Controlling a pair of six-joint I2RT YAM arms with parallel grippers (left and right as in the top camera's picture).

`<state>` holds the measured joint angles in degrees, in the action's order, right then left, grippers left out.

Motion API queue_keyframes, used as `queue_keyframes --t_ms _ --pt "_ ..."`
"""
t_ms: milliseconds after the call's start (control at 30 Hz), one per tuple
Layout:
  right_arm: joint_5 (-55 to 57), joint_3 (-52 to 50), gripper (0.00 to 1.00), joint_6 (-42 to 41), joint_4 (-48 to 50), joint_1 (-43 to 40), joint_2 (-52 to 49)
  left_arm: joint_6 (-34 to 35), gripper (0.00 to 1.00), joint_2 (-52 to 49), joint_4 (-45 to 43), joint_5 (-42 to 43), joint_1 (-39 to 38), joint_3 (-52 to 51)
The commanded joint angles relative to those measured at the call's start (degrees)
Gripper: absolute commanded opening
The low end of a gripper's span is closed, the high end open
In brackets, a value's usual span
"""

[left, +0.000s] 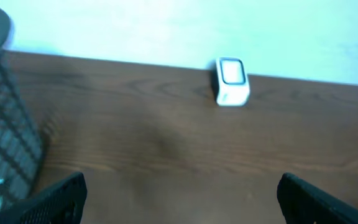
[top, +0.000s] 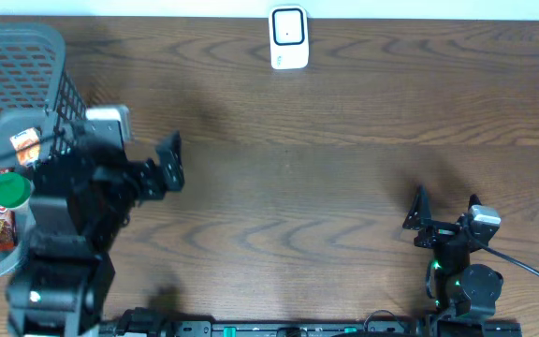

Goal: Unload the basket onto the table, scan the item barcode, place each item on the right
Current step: 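Move the left gripper over the basket toward the green-capped bottle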

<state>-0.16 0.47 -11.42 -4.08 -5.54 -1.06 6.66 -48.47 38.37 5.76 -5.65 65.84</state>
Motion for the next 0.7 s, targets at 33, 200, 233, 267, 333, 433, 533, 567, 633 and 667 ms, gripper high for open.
queue_keyframes --t_ms 33,200,233,267,333,433,533,567,633,667 --pt "0.7 -0.15 0.99 -0.55 -0.15 0.39 -0.07 1.25 0.98 -6.93 5.95 -8.24 2.8 12.81" --pt "0.7 -0.15 0.99 -0.55 -0.15 0.39 -0.07 5.03 0.98 -17.16 16.06 -8.39 12.96 30.21" --pt "0.7 -0.15 0.99 -0.55 -0.15 0.39 -0.07 6.1 0.98 -18.93 17.44 -8.39 15.58 33.27" --pt "0.7 -0.15 0.99 -0.55 -0.15 0.39 -0.07 7.1 0.98 -20.61 18.71 -8.39 18.34 36.13" --pt "0.7 -0.15 0.99 -0.55 -0.15 0.39 -0.07 8.94 0.98 -23.63 21.0 -8.37 23.82 40.76" --pt "0.7 -0.15 0.99 -0.55 -0.15 0.39 -0.07 12.24 0.98 -27.21 24.52 -8.33 31.69 44.13" --pt "0.7 -0.15 0.99 -0.55 -0.15 0.39 -0.07 16.59 0.98 -30.69 29.07 -8.33 38.4 44.11" --pt "0.7 -0.15 0.99 -0.55 -0.15 0.39 -0.07 18.01 0.98 -32.09 30.82 -8.33 39.98 44.11" --pt "0.7 -0.15 0.99 -0.55 -0.15 0.39 -0.07 20.24 0.98 -35.17 33.7 -8.33 42.6 44.02" --pt "0.7 -0.15 0.99 -0.55 -0.15 0.39 -0.07 21.31 0.97 -36.74 34.73 -8.33 43.6 43.87"
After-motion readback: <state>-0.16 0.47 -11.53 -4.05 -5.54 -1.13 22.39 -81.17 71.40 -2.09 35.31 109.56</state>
